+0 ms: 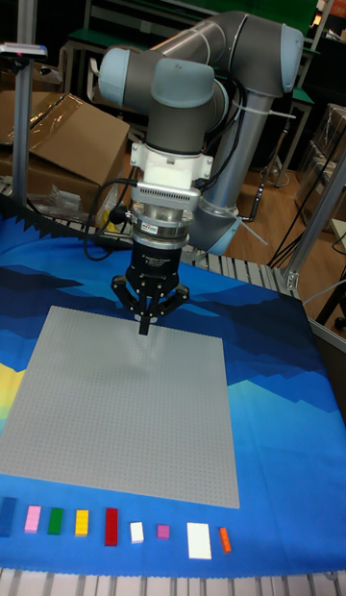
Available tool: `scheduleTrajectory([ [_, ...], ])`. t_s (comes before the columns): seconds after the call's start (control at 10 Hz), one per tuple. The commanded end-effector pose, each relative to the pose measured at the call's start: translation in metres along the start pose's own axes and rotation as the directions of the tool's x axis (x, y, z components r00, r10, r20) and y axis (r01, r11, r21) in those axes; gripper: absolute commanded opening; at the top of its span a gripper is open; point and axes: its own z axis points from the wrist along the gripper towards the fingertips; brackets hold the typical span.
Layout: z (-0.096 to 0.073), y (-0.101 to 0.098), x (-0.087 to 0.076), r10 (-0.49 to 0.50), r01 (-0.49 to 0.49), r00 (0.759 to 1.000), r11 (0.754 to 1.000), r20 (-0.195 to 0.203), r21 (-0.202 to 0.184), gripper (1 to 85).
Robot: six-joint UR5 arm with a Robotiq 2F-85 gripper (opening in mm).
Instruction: Stack small Lego blocks one on top of the other
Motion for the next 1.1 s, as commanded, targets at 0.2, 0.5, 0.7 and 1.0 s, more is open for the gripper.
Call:
scheduleTrajectory([
  [0.2,-0.002,-0.014,-0.003,0.052,-0.052,0.999,0.997,0.013,0.050,1.0],
  [0.5,0.002,-0.022,-0.009,-0.078,0.078,0.996,0.997,-0.035,0.001,1.0],
  [0.7,0.012,-0.050,-0.033,-0.119,0.120,0.992,0.992,-0.033,0.028,1.0],
  [1.0,0.029,-0.050,-0.038,-0.119,0.119,0.993,0.992,-0.027,0.026,1.0],
])
